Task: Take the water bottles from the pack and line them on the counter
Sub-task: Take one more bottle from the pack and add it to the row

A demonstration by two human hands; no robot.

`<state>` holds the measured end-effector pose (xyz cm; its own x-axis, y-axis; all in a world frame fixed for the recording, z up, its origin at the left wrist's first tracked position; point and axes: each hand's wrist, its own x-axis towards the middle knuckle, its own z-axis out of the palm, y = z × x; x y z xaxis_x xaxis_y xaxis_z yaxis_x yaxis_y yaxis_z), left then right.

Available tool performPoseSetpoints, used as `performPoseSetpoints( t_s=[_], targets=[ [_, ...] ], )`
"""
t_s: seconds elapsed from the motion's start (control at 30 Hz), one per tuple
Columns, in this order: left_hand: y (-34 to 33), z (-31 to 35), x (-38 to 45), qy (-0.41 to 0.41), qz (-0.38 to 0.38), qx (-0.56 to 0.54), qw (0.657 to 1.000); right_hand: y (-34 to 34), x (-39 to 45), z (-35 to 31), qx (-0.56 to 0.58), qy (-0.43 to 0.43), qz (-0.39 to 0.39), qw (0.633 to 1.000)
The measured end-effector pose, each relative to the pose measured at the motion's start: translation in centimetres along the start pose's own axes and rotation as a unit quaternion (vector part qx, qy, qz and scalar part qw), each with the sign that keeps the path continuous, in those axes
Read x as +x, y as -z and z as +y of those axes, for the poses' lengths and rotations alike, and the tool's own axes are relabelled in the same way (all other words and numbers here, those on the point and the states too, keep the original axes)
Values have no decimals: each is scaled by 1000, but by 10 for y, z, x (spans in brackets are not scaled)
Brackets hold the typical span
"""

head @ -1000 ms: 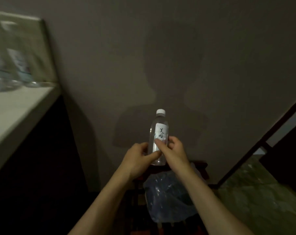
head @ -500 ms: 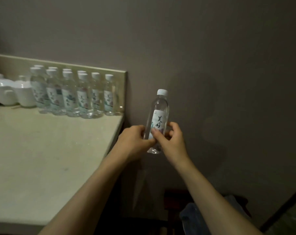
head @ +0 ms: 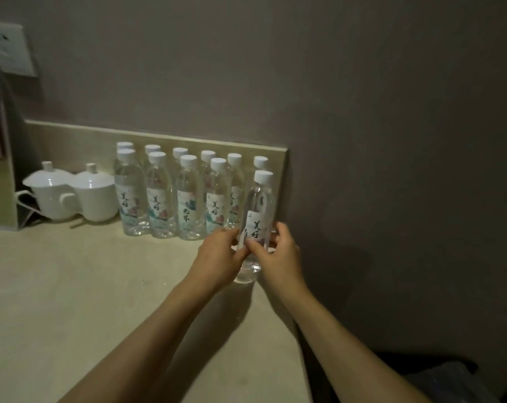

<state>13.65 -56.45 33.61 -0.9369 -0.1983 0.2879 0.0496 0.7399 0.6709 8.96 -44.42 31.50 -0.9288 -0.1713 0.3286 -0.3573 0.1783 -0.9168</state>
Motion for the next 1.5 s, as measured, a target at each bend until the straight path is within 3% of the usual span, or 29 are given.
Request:
performPoseSetpoints(
  t_s=[0.47,0.83,1.5],
  targets=[
    [-19,-29,55,46,134,53,988,-40,52,14,-117,5,6,993],
    [-18,-39,80,-2,102,106,989,-46,72,19,-222,24,9,975],
    [-13,-40,70,-18,63,111,992,-46,71,8,-281,10,-28,959]
  ],
)
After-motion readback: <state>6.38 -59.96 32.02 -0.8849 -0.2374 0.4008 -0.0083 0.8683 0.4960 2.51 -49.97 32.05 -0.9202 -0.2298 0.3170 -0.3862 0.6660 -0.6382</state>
